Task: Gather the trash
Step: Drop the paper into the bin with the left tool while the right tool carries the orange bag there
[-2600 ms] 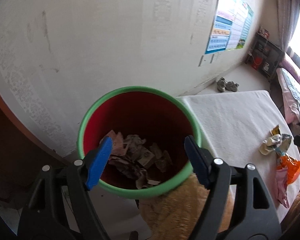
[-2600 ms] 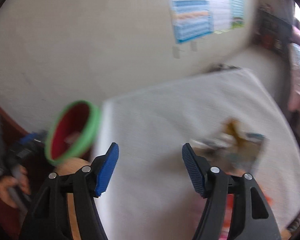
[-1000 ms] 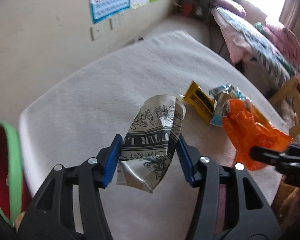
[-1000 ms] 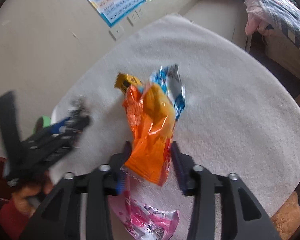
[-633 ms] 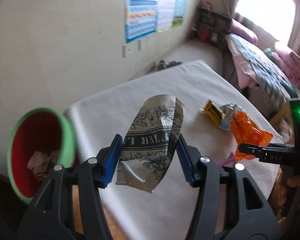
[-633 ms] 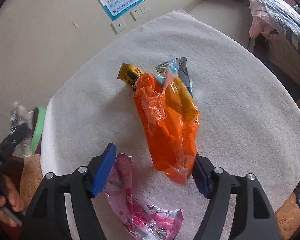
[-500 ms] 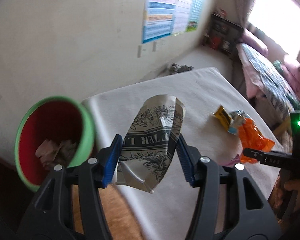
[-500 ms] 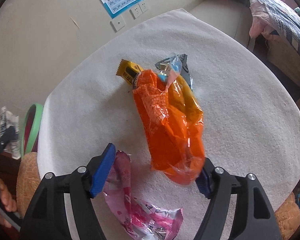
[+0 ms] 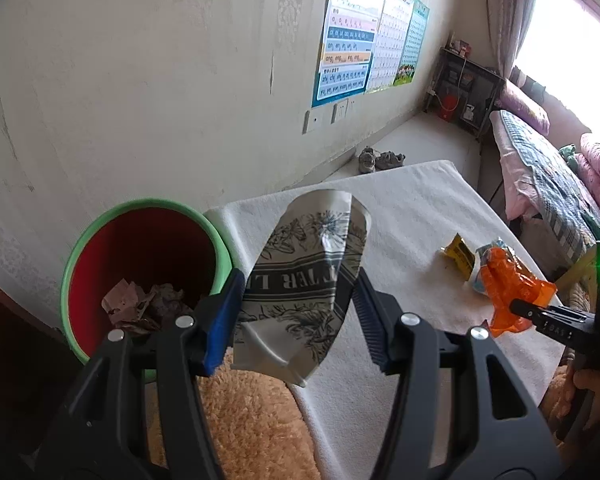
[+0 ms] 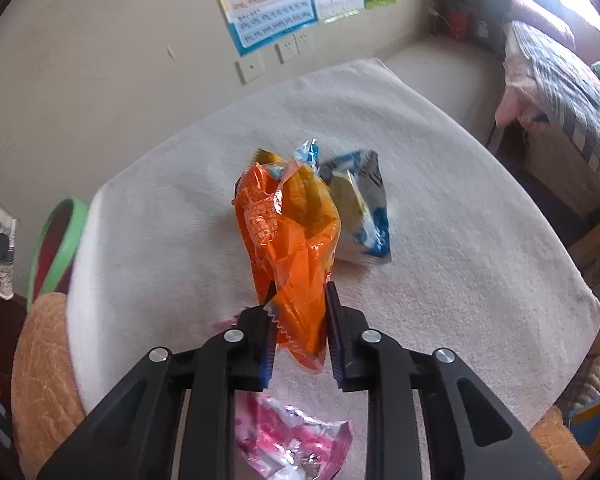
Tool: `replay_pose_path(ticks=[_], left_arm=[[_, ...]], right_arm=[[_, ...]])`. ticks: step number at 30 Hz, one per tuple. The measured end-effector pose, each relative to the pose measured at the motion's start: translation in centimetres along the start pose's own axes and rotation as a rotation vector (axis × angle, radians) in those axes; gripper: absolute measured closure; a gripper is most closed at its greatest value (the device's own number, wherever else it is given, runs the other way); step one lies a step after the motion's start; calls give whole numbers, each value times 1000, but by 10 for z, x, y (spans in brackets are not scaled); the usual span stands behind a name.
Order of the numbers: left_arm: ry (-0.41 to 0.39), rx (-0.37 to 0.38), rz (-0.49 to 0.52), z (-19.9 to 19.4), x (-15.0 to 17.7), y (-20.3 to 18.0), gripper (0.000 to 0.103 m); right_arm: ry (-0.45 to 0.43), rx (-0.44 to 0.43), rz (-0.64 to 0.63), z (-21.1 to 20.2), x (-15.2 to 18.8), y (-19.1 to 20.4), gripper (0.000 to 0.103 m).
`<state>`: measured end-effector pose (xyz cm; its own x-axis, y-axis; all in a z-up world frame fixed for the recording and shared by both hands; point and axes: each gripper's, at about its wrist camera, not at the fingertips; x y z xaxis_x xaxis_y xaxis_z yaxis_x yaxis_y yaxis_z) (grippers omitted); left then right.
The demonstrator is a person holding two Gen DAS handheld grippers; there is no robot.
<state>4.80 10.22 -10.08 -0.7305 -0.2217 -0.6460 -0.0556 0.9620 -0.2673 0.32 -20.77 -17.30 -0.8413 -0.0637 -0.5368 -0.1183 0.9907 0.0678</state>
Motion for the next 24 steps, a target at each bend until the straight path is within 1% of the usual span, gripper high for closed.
replay_pose_path(ticks=[7, 9, 15, 24], left_arm=[[-40, -5, -8, -15, -5, 6, 50], [-45, -6, -13, -18, -7, 9, 50], [-74, -17, -13, -24, -14, 14, 50], [-101, -28, -25, -28, -22, 26, 50]], right_arm=[[-148, -47, 67, -47, -11, 7, 82], [-173, -69, 82, -55, -15, 12, 82], [-192, -133, 105, -61, -17, 36, 82], [-218, -204, 59, -63, -40, 79, 82]])
Point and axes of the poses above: each gripper's, at about its wrist camera, not at the fingertips, and z roughly the way its jaws point, y to its left, x to its underside, and after that the axes turned 15 degrees about -z, right-handed
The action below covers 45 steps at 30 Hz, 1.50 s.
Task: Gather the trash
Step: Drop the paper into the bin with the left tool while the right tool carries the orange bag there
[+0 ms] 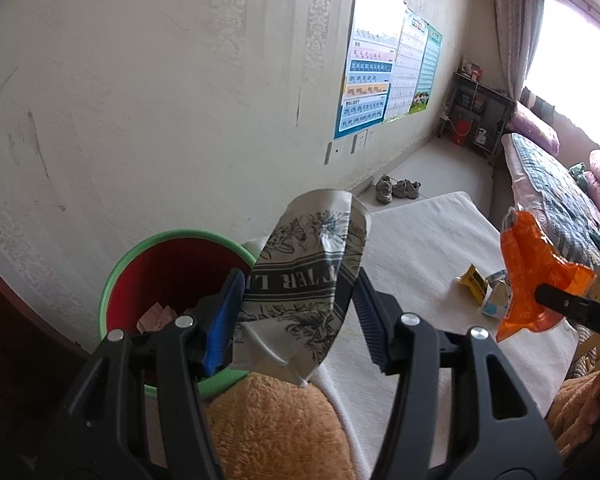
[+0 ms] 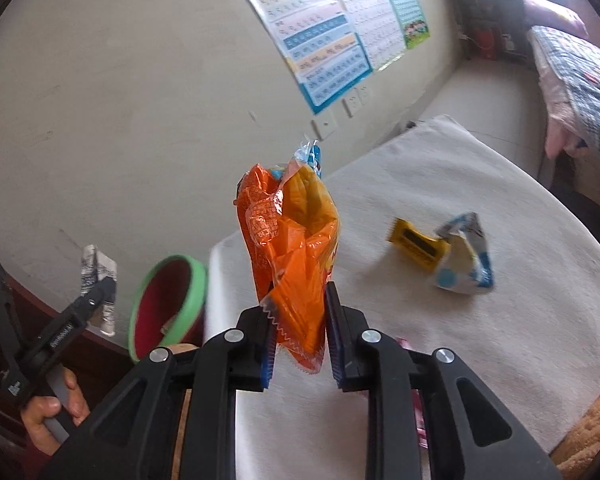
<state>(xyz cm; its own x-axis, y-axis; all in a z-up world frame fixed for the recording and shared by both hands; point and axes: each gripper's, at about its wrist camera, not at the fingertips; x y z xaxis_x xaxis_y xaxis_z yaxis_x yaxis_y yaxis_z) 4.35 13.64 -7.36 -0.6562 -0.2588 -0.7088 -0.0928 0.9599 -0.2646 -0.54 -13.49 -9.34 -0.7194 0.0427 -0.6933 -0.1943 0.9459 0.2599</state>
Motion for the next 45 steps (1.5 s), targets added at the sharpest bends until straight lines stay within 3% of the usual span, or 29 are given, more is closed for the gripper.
replay_pose_path(ticks=[20, 45], left_arm=[[31, -75, -85, 20, -5, 59, 50], [10, -145, -102, 18, -9, 87, 50]], right_arm=[[58, -95, -120, 46, -22, 85, 81], [67, -171, -173, 63, -24, 118, 81]])
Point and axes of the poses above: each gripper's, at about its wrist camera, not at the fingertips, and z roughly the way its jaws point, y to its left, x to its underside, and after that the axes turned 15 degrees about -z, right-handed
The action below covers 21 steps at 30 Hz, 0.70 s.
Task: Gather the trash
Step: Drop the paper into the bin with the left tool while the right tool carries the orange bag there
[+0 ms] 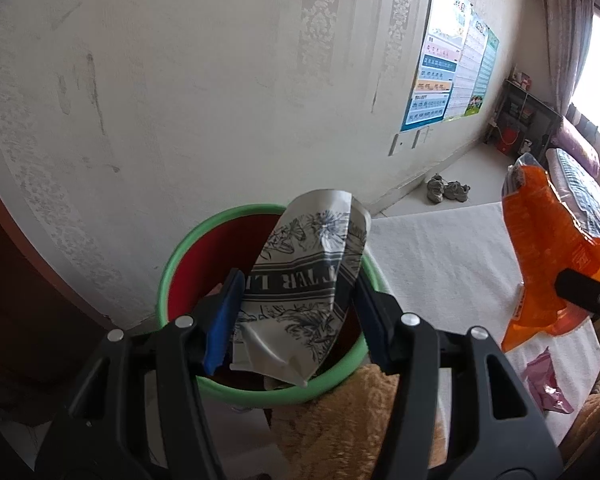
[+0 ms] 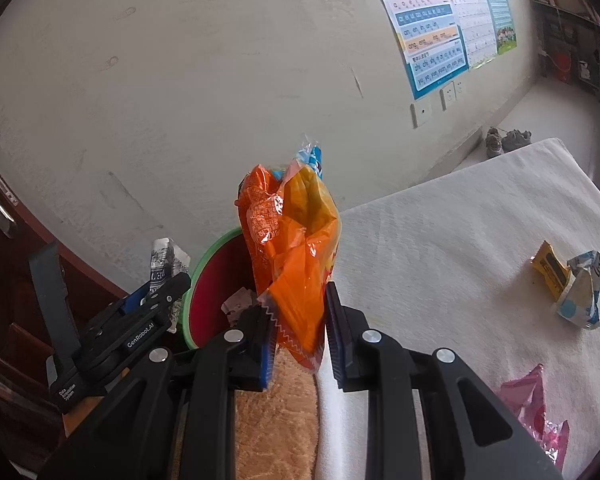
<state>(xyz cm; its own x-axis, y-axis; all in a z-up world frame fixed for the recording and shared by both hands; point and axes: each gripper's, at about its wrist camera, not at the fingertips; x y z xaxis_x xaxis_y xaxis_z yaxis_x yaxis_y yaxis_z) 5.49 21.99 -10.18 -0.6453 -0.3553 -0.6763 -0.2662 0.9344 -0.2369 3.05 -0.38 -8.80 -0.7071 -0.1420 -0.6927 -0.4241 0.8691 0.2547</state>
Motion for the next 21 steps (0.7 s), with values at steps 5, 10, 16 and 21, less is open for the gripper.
replay_pose_path(ticks=[5, 10, 16, 21], left_arm=[[-1, -30, -20, 2, -1, 14, 50], [10, -53, -41, 8, -2, 30, 50], [39, -66, -71, 24, -4, 46, 50], [63, -72, -89, 39, -10, 56, 50]], right_arm=[[21, -30, -18, 17, -7, 9, 81], [46, -50, -52, 37, -17, 23, 81], [89, -85, -84, 70, -29, 39, 81], [119, -115, -104, 94, -35, 54, 81]])
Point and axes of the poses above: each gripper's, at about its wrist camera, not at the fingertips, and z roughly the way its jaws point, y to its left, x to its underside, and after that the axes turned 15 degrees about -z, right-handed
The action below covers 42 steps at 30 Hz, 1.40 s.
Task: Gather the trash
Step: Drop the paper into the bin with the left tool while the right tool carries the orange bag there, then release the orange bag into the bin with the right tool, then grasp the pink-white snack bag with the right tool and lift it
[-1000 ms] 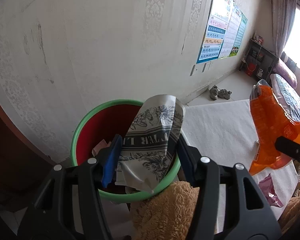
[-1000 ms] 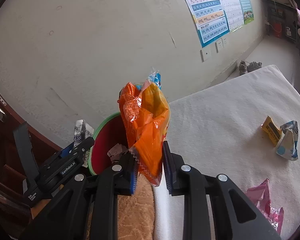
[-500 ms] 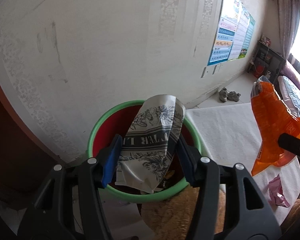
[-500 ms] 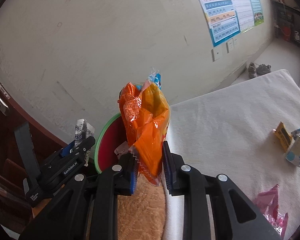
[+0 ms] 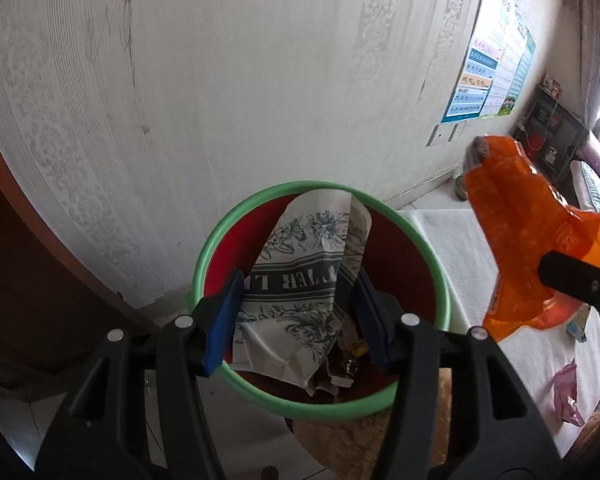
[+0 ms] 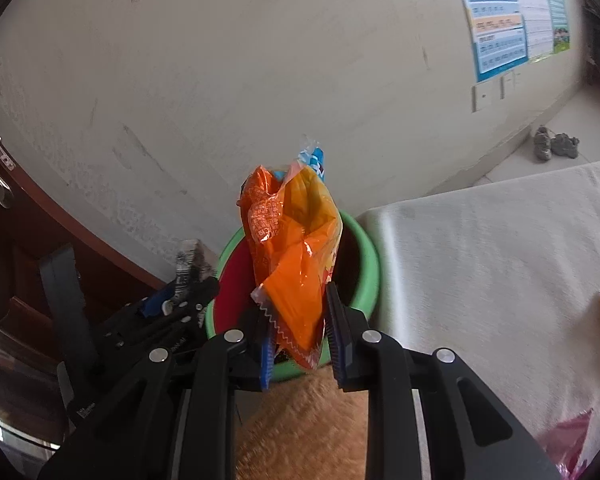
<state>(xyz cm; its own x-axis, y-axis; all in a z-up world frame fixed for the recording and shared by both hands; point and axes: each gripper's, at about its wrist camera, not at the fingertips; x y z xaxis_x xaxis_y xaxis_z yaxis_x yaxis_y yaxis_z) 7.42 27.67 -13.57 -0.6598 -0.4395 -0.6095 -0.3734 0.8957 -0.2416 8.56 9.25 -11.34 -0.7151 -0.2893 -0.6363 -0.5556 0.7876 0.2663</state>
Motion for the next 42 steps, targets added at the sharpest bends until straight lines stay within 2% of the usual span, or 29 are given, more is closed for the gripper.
replay_pose_path(ticks=[5, 7, 9, 10, 11, 15, 18, 22, 26, 28, 33, 35, 37, 38, 42], left_arm=[[16, -13, -13, 12, -5, 8, 50], [23, -15, -11, 16, -6, 10, 50], [49, -20, -7, 23, -5, 11, 45], [60, -27, -9, 25, -5, 11, 31], [64, -32, -17, 26, -4, 13, 25], [71, -29, -34, 25, 1, 16, 25], [81, -29, -25, 24, 6, 12, 25], [88, -2, -15, 18, 12, 1, 25], [93, 38, 11, 9, 19, -17, 25], [89, 52, 47, 2, 25, -29, 25], [94, 75, 81, -8, 37, -48, 25], [103, 90, 110, -12, 44, -61, 25], [101, 100, 152, -17, 52, -74, 25], [102, 105, 168, -19, 56, -79, 25], [131, 139, 205, -26, 70, -101, 24]], right_arm=[[23, -17, -26, 19, -14, 11, 81], [28, -33, -24, 26, -18, 14, 77], [29, -32, -10, 30, -21, 14, 52], [19, -27, -5, 29, -21, 13, 44], [10, -23, -3, 26, -18, 11, 44], [12, 19, 15, 10, -1, -4, 44], [9, 87, 46, -14, 19, -27, 44], [-2, 223, 114, -56, 51, -77, 39], [27, 372, 217, -96, 100, -131, 38], [53, 420, 292, -118, 132, -157, 38], [91, 534, 394, -158, 191, -197, 37], [85, 517, 464, -167, 208, -207, 33], [66, 452, 533, -169, 218, -213, 33], [68, 431, 532, -167, 217, -213, 33], [162, 386, 392, -137, 200, -187, 28]])
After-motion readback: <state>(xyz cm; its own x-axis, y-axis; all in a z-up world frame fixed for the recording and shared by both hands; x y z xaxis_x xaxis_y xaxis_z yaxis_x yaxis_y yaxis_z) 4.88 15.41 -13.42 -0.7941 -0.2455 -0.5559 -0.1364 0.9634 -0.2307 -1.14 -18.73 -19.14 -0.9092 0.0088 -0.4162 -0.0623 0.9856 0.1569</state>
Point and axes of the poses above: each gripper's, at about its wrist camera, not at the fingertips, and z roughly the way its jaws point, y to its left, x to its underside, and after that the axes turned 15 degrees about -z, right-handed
